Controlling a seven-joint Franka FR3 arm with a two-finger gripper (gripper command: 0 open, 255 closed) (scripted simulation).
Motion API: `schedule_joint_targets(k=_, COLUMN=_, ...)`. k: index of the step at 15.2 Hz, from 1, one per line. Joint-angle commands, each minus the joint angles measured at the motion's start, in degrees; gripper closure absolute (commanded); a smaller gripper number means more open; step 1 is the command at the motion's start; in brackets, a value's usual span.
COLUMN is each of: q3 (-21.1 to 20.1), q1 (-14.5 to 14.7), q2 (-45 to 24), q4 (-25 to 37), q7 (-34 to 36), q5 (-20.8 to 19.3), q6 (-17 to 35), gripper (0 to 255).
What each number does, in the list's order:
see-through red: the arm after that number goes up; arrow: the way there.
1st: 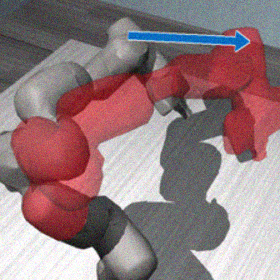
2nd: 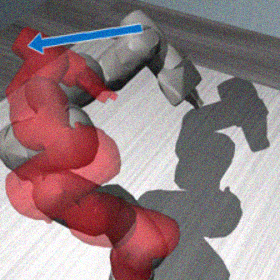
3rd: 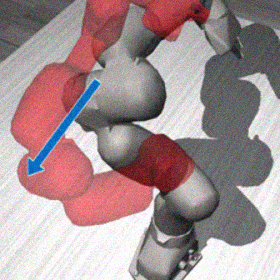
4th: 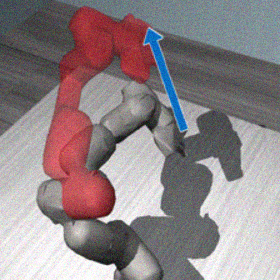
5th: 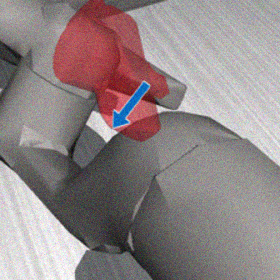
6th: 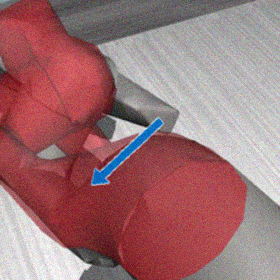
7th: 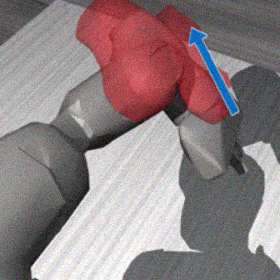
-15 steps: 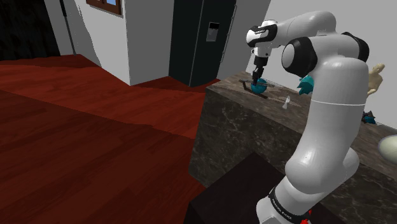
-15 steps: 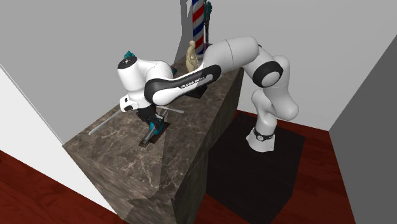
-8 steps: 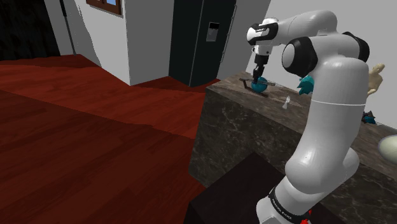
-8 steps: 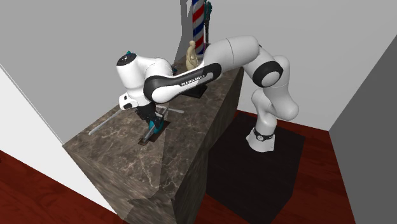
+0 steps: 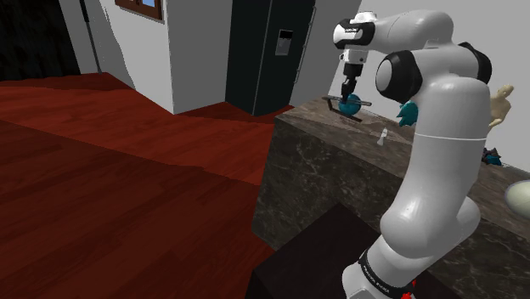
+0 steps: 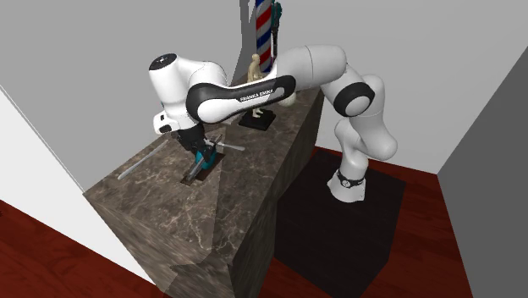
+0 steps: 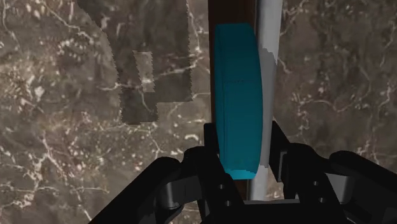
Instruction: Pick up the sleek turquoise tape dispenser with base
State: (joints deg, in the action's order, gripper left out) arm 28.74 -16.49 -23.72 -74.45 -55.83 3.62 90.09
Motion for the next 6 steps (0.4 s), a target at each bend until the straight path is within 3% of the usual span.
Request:
schedule_joint_targets(k=1, q3=0.04, q1=-0.23, q2=-0.16, q4=2.05, q7=-0.12, q5=0.07, q6=-1.89, gripper=255)
schedule_joint_targets(k=6, q3=0.07, q1=-0.8, q2=-0.84, q4=5.54, q7=-0.41, q5=0.35, q6=-4.69, gripper=255)
